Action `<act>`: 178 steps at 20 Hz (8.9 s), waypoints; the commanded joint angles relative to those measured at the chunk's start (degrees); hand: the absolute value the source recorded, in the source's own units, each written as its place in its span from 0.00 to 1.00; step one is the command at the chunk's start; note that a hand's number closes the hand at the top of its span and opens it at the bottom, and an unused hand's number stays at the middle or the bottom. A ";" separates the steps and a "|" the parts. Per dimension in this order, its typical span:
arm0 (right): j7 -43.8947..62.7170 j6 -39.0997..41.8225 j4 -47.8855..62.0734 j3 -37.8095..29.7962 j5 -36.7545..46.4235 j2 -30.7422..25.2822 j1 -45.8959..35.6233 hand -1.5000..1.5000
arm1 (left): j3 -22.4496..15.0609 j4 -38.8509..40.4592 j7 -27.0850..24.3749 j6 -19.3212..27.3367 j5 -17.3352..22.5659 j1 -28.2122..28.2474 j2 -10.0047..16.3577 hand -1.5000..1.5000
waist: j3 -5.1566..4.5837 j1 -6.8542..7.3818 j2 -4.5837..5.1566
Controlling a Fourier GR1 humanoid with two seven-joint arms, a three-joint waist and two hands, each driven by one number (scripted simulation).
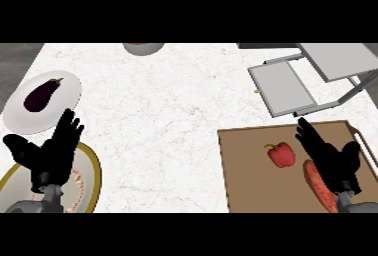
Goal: Pick the sweet potato from the tray and place it in the tiered shelf
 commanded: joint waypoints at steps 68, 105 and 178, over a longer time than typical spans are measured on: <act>30.61 18.23 -15.74 1.87 70.56 -7.65 7.46 0.00 | 10.17 3.90 -2.17 -18.50 -13.30 0.77 2.37 0.50 | -0.50 0.76 1.02; 76.34 3.63 7.36 -17.14 99.77 25.13 -44.38 1.00 | 10.52 3.80 -1.94 -23.19 -16.51 -1.85 -0.40 0.50 | -0.61 6.65 2.19; 65.86 -10.10 24.87 -50.87 124.62 11.73 -67.97 0.00 | 14.73 1.37 -1.19 -23.33 -16.96 1.75 -0.82 0.50 | -0.49 1.74 1.21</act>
